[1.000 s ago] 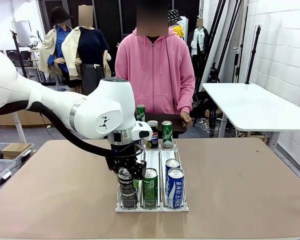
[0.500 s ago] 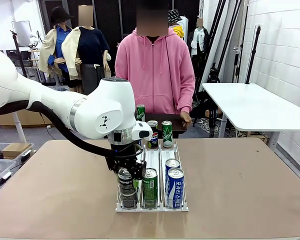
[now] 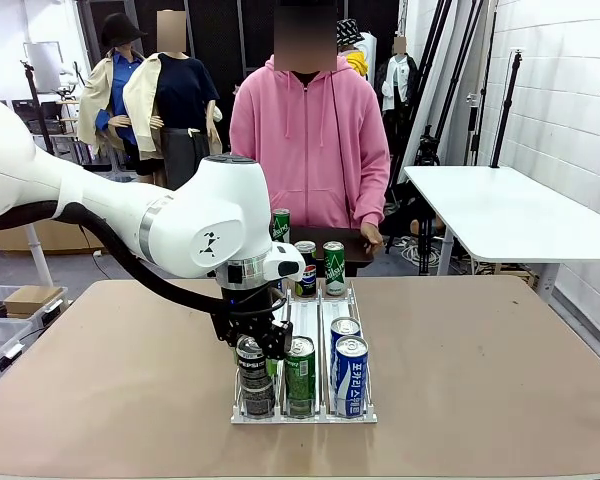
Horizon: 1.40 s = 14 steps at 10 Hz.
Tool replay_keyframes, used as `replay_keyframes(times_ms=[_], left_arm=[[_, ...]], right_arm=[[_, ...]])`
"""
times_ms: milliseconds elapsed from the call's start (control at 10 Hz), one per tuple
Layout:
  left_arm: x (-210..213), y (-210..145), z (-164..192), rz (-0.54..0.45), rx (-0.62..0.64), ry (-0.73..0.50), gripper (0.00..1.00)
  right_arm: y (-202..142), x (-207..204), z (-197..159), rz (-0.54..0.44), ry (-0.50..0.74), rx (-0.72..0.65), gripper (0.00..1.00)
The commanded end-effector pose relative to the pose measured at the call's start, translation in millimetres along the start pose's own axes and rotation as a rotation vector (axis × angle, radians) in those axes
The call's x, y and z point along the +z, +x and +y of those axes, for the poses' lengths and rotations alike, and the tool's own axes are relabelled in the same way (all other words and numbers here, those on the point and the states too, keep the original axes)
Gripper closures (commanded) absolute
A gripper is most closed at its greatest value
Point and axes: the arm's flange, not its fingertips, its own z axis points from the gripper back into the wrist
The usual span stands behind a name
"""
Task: Retrieve and hand over the desired beverage to the person.
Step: Pick up another can of the same type that the person held from the Automatic Can Dispenser.
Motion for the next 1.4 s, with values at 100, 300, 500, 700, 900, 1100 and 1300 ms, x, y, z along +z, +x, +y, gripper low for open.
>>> replay_keyframes(times_ms=[100, 300, 500, 700, 900, 1100, 1300], left_arm=[[0, 0, 0, -0.003, -0.001, 0.000, 1.00], [0, 0, 0, 0.000, 0.000, 0.000, 1.00], [29, -5, 3, -0.058, -0.020, 0.014, 1.00], [73, -6, 16, -0.080, -0.018, 0.031, 1.00], [125, -12, 28, -0.121, -0.002, 0.075, 1.00], [174, -21, 43, -0.170, 0.013, 0.087, 1.00], [211, -28, 69, -0.187, 0.052, 0.157, 1.00]], right_arm=[[2, -1, 0, -0.024, 0.021, 0.006, 0.00], [2, -1, 0, -0.024, 0.021, 0.006, 0.00], [2, -1, 0, -0.024, 0.021, 0.006, 0.00], [2, -1, 0, -0.024, 0.021, 0.006, 0.00], [2, -1, 0, -0.024, 0.021, 0.006, 0.00], [2, -1, 0, -0.024, 0.021, 0.006, 0.00], [2, -1, 0, -0.024, 0.021, 0.006, 0.00]])
